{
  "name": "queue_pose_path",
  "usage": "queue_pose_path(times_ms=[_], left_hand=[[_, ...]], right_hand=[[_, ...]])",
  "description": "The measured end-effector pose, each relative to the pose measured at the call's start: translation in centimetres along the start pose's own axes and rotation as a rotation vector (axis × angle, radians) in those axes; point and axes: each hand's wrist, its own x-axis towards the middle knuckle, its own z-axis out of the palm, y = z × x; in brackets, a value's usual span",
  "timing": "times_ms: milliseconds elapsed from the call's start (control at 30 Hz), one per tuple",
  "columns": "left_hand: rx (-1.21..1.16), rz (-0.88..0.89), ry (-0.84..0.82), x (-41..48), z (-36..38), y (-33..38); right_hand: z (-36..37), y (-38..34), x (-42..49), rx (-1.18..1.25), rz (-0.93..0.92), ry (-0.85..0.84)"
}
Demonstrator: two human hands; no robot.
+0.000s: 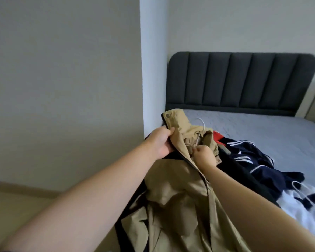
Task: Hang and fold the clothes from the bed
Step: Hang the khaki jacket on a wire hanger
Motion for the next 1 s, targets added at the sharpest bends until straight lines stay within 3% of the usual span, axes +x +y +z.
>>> queue_pose_path(times_ms=[167, 367, 600, 667, 767, 1000], left_hand=[[0.092, 0.109, -0.055, -3.8, 0.1, 5.7], [0.234, 0.371, -0.015, -8.1, 0.8, 16.1], [0.366, 0.76, 0.147, -14.9, -0.1, 28.8], [0.42, 0.827, 0.214, -17.0, -0.9, 31.2], [0.547, 0.756, 0.248, -20.0, -3.9, 31.6], [0.642, 0.559, 0.244, -26.9, -13.1, 31.3]], right_hand=[[-4.1, -9.0, -0.1, 0.313, -0.166, 0.05], [-7.6, -23.8, -1.9, 0.564, -0.415, 0.127], [-8.6, -40.2, -4.6, 0.883, -0.436, 0.165], [-7.1, -43.4, -5.6, 0.928, -0.403, 0.052], [-3.3, -46.0, -7.3, 1.013, -0.323, -0.23], [4.9, -49.6, -12.8, 1.169, -0.257, -0.301]])
